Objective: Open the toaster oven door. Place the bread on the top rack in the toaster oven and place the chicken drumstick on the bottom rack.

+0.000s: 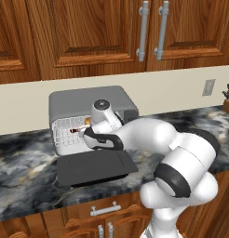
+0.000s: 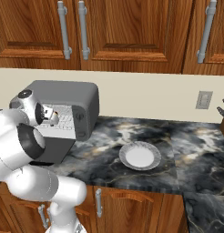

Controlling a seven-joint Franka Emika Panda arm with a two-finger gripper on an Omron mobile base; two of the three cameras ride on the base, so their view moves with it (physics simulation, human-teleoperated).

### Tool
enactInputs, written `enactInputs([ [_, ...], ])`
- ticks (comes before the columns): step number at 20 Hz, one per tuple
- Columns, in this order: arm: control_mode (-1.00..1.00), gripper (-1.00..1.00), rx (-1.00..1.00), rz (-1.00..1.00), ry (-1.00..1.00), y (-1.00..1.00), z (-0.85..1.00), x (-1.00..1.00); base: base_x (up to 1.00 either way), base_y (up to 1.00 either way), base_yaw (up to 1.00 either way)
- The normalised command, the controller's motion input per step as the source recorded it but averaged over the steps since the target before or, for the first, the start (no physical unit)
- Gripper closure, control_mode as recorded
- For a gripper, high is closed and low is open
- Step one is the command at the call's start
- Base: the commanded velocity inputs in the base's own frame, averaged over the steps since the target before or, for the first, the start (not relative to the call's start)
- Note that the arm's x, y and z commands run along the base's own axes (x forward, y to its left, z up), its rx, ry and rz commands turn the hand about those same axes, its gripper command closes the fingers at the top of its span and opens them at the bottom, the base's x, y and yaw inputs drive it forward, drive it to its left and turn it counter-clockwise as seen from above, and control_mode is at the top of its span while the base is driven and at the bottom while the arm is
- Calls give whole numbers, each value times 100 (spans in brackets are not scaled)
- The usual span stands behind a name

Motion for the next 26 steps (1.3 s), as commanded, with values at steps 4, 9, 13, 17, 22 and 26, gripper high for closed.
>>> enactInputs([
  [4,-100,-100,0,-8,0,11,0,40,0,0,0],
  [9,-100,-100,0,-7,0,5,0,31,0,0,0],
  [13,-100,-100,0,-2,0,3,0,21,0,0,0],
  [17,-100,-100,0,0,0,2,1,23,0,0,0],
  [22,-100,-100,0,0,0,0,0,25,0,0,0],
  [26,-100,-100,0,0,-1,2,1,23,0,0,0],
])
